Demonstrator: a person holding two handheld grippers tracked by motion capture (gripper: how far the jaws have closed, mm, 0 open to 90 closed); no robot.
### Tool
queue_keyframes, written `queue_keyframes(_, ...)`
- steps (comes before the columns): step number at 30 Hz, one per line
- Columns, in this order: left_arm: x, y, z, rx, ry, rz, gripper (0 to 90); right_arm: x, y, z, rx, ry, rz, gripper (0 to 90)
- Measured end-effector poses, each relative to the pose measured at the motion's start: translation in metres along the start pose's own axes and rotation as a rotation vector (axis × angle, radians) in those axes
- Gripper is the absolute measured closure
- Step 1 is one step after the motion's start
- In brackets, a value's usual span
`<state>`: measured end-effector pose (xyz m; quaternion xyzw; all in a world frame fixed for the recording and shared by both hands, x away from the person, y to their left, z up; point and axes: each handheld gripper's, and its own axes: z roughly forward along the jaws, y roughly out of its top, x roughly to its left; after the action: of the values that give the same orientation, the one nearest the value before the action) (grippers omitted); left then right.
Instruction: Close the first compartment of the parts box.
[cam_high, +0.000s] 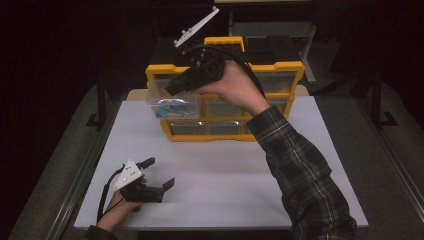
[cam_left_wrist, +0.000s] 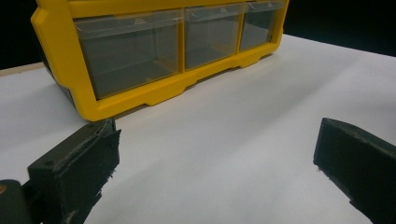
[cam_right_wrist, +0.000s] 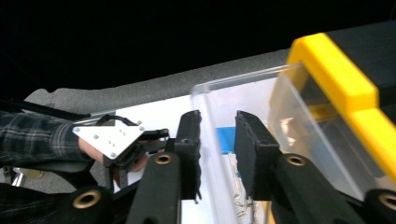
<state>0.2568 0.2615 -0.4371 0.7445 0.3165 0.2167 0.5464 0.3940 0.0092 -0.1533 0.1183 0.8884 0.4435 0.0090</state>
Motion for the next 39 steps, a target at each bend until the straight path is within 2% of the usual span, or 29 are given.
queue_keyframes(5, 0.001, 0.000, -0.001, 0.002, 0.007, 0.002, 0.2, 0.013, -0.003, 0.007, 0.018, 0.020, -0.022, 82.0)
queue_keyframes(6, 0.001, 0.000, -0.001, 0.001, 0.007, -0.002, 0.2, 0.014, -0.004, 0.010, 0.018, 0.022, -0.039, 83.0)
queue_keyframes(12, 0.001, 0.001, 0.001, -0.005, 0.005, -0.006, 0.2, 0.017, -0.009, 0.020, 0.041, 0.017, -0.042, 88.3)
queue_keyframes(27, 0.001, 0.001, 0.004, -0.003, -0.008, -0.002, 0.2, 0.015, -0.017, 0.028, 0.084, -0.015, -0.047, 89.4)
queue_keyframes(29, 0.001, 0.001, 0.004, -0.003, -0.008, -0.006, 0.2, 0.015, -0.017, 0.028, 0.079, -0.023, -0.059, 89.5)
queue_keyframes(39, 0.001, 0.002, 0.004, -0.002, -0.006, -0.004, 0.2, 0.007, -0.016, 0.027, 0.059, -0.043, -0.050, 89.6)
